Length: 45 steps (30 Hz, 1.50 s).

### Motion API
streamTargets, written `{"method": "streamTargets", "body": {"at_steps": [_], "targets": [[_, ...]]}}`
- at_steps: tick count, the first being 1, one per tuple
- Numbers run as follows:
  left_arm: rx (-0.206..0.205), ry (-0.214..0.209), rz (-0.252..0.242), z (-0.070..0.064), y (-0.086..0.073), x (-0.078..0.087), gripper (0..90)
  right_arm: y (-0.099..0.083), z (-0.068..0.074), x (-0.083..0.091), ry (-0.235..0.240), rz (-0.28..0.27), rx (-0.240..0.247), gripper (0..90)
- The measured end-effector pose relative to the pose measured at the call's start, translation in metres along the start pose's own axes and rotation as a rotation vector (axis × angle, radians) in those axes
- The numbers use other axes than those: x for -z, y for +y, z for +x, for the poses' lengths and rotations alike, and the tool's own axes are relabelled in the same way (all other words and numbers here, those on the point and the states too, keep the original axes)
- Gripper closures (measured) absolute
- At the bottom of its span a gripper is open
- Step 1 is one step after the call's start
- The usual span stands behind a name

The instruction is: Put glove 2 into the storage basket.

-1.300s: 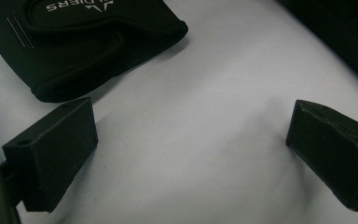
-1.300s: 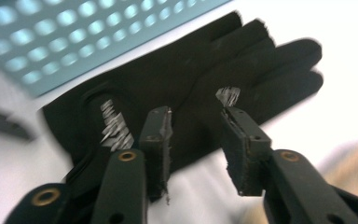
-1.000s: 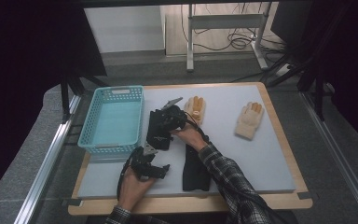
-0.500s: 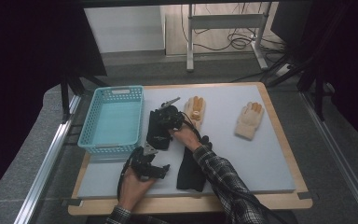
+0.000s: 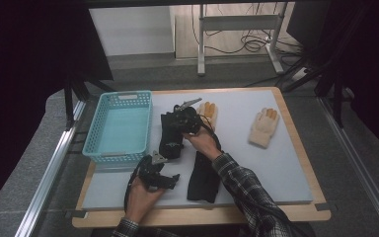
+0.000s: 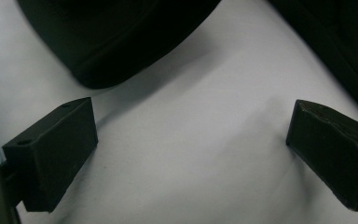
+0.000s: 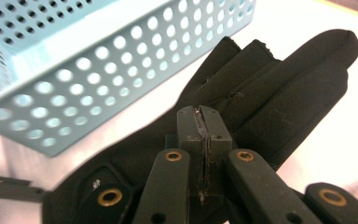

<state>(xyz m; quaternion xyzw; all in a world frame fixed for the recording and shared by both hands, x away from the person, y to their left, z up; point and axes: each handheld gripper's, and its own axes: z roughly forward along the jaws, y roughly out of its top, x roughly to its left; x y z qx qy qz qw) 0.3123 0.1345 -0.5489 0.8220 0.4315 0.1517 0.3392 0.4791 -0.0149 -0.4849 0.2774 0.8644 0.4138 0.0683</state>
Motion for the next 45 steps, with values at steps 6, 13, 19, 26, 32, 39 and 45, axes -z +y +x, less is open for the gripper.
{"method": "streamTargets", "body": {"at_steps": [6,13,19,26,32,39,45], "targets": [[0.000,0.000,-0.003,0.000,0.000,0.000,2.2,0.000,0.006,0.027,0.006,-0.039,-0.007,87.9],[-0.001,0.001,-0.004,0.000,0.000,0.000,2.2,-0.006,0.011,0.063,-0.007,-0.071,-0.004,87.9],[-0.003,0.002,-0.004,0.000,0.000,0.000,2.2,-0.016,0.018,0.088,-0.018,-0.083,-0.012,87.9],[0.011,0.003,-0.015,-0.001,0.000,-0.001,2.2,-0.036,0.032,0.128,-0.040,-0.099,-0.038,87.9],[0.011,0.002,-0.014,-0.001,0.000,-0.001,2.3,-0.049,0.046,0.154,-0.053,-0.112,-0.061,87.8],[0.015,0.001,-0.016,-0.001,0.000,-0.001,2.3,-0.076,0.060,0.166,-0.071,-0.101,-0.100,87.8],[0.013,0.002,-0.015,-0.001,0.000,-0.001,2.3,-0.101,0.058,0.164,-0.101,-0.105,-0.154,87.7]]}}
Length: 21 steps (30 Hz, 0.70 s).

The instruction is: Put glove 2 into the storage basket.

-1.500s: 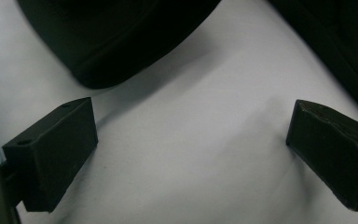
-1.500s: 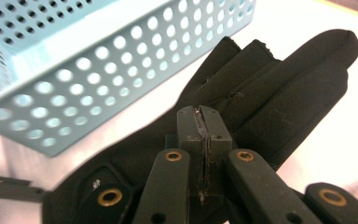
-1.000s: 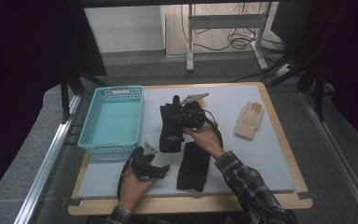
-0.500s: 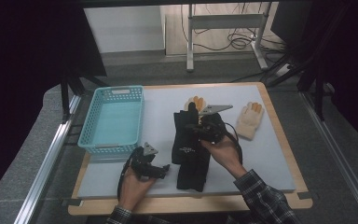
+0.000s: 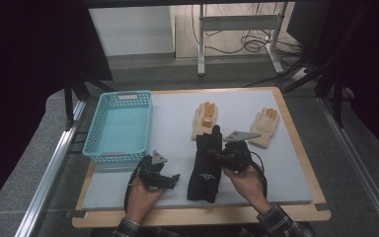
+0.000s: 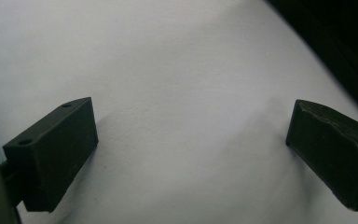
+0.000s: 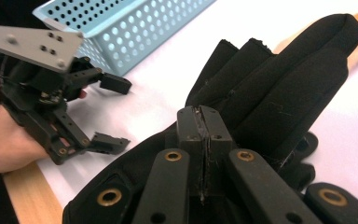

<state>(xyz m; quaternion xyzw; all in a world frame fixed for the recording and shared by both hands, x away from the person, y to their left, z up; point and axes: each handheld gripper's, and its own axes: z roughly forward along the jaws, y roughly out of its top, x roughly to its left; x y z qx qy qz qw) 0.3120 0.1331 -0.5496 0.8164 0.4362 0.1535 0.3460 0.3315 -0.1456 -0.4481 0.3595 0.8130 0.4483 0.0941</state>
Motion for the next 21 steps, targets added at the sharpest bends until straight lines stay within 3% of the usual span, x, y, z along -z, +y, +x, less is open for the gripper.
{"method": "streamTargets", "body": {"at_steps": [6,14,17,19,21], "targets": [[-0.002,0.001,0.000,0.000,0.000,0.000,2.3,-0.016,-0.001,-0.009,0.010,0.008,-0.059,87.6],[0.001,0.001,-0.001,0.000,0.000,0.000,2.3,-0.032,-0.005,-0.021,0.001,0.033,-0.090,87.4],[0.001,0.002,-0.001,0.000,0.000,0.000,2.3,-0.044,-0.008,-0.031,-0.029,0.057,-0.085,85.9],[-0.004,0.001,0.003,0.000,0.000,0.000,2.3,-0.050,-0.011,-0.036,-0.031,0.069,-0.086,81.2],[-0.004,0.001,0.003,0.000,0.000,0.000,2.3,-0.053,-0.013,-0.040,-0.024,0.088,-0.080,70.1]]}}
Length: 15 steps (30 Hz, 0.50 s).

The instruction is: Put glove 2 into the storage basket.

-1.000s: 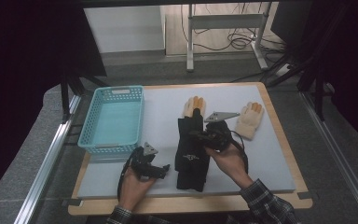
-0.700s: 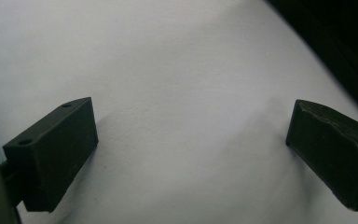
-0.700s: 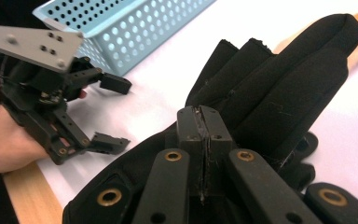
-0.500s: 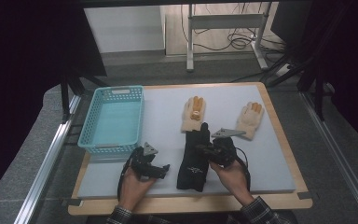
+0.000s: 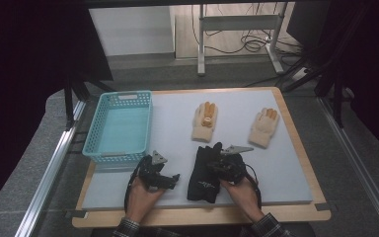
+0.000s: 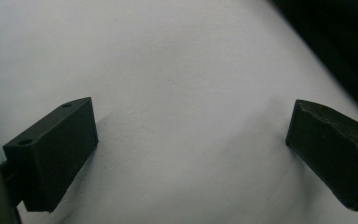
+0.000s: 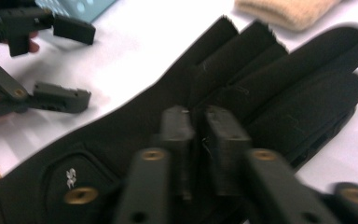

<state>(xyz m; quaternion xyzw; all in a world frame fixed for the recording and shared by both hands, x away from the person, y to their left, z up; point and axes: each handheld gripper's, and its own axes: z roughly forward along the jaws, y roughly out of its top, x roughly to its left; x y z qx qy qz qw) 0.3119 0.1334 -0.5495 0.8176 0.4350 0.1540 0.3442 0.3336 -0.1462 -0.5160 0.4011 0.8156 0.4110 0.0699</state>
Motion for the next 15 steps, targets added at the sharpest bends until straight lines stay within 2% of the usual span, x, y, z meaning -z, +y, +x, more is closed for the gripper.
{"method": "streamTargets", "body": {"at_steps": [2,3,4,6,7,10,12,15], "targets": [[0.000,0.000,0.000,0.000,0.000,0.000,2.3,0.000,-0.002,0.001,0.003,-0.005,0.005,62.9],[0.000,0.000,0.000,0.000,0.000,0.000,2.3,0.000,-0.002,0.001,0.003,-0.005,0.005,62.9],[0.000,0.000,0.000,0.000,0.000,0.000,2.3,0.002,-0.004,0.004,0.011,-0.014,0.015,56.7],[0.005,0.000,-0.004,0.000,0.000,0.000,2.3,0.005,-0.007,0.009,0.004,-0.021,0.041,52.3],[0.005,0.000,-0.004,0.000,0.000,0.000,2.3,0.005,-0.007,0.009,0.004,-0.021,0.041,52.3],[0.004,0.000,-0.004,0.000,0.000,0.000,2.3,0.009,-0.015,0.018,-0.018,-0.025,0.085,50.5],[0.004,0.000,-0.003,0.000,0.000,0.000,2.3,0.009,-0.018,0.019,-0.017,-0.029,0.094,50.5],[0.000,0.000,0.001,0.000,0.000,0.000,2.3,0.007,-0.032,0.025,-0.002,-0.021,0.118,50.0]]}}
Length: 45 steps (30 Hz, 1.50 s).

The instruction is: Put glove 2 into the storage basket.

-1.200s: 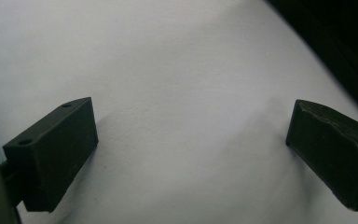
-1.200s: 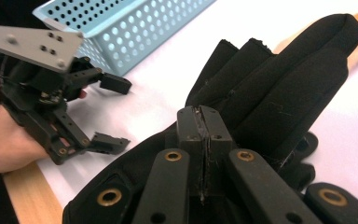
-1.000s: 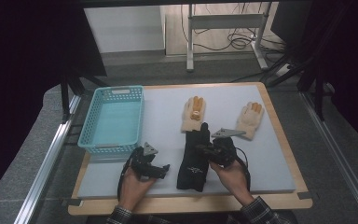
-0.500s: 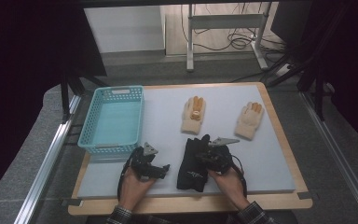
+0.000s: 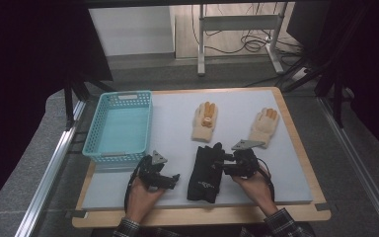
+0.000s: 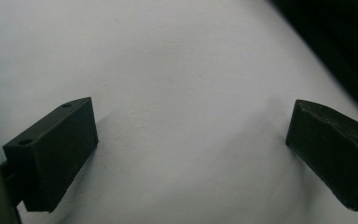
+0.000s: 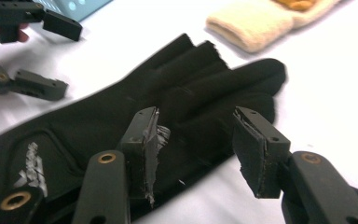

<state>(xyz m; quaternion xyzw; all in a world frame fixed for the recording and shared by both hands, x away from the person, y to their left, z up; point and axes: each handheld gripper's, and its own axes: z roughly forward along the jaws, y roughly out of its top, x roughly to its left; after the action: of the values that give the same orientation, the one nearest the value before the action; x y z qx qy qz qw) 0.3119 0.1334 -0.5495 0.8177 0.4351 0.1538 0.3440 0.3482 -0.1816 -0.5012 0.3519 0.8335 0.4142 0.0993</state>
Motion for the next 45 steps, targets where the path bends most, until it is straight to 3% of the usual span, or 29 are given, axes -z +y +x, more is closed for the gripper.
{"method": "streamTargets", "body": {"at_steps": [4,6,15,23,30,38,41,45], "targets": [[0.000,0.000,0.000,0.000,0.000,0.000,2.3,-0.005,-0.008,0.005,0.006,-0.004,0.007,54.6],[0.000,0.000,0.000,0.000,0.000,0.000,2.3,-0.010,-0.011,0.008,0.013,0.007,0.009,65.7],[0.003,0.004,0.003,-0.001,-0.001,0.002,2.2,-0.031,-0.003,0.008,0.075,0.063,0.053,84.9],[0.010,0.020,0.016,0.009,-0.009,0.010,0.0,-0.043,0.008,0.009,0.091,0.080,0.099,84.0],[0.018,0.024,0.020,0.015,-0.014,0.014,0.0,-0.041,0.011,0.002,0.088,0.082,0.115,83.7],[-0.011,0.009,0.012,0.018,-0.015,0.015,0.1,-0.032,0.020,-0.012,0.104,0.085,0.129,83.1],[-0.040,0.031,0.030,0.020,-0.015,0.020,0.8,-0.028,0.024,-0.019,0.107,0.083,0.136,82.7],[-0.045,0.041,0.034,0.024,-0.018,0.023,0.5,-0.021,0.028,-0.028,0.101,0.082,0.144,82.1]]}}
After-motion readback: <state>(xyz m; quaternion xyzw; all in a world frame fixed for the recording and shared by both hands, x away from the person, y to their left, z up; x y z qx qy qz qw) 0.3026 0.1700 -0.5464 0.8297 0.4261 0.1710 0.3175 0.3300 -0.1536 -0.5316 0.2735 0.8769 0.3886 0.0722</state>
